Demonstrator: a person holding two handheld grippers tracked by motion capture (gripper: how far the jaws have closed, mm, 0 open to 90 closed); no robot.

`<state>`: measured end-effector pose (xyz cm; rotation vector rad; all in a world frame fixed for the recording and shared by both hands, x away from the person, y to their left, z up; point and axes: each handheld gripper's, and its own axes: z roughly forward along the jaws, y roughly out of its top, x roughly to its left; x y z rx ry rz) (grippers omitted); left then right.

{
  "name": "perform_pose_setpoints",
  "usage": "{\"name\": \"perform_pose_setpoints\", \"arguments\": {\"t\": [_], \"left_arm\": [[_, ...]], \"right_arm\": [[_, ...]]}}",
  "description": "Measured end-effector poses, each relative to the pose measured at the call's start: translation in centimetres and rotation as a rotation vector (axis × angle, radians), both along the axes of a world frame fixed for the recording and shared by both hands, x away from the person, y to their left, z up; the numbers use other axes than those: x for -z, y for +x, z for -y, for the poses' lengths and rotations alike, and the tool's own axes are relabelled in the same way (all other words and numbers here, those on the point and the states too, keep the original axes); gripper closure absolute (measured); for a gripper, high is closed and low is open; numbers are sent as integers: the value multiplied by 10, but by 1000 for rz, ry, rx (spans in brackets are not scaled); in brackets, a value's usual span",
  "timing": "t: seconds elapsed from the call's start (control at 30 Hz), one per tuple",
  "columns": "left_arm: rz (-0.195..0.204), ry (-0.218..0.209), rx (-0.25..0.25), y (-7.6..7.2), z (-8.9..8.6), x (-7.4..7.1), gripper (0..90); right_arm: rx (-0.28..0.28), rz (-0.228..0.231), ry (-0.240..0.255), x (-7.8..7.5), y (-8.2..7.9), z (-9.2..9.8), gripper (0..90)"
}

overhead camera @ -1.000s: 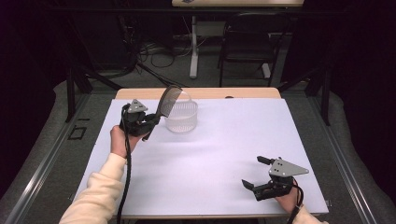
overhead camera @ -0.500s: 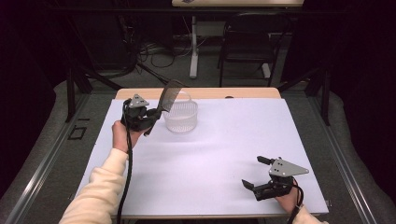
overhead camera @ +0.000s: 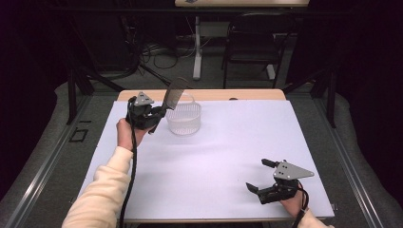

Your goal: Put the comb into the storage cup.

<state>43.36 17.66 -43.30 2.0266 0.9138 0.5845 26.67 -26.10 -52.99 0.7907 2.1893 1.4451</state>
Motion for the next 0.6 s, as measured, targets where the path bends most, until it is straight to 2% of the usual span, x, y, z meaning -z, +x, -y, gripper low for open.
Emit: {"name": "perform_pose_setpoints", "arguments": {"t": [0.6], "left_arm": [[32, -10, -8, 10, 8, -7, 723]], "right_arm": [[0, 0, 0, 0, 0, 0, 0]]}}
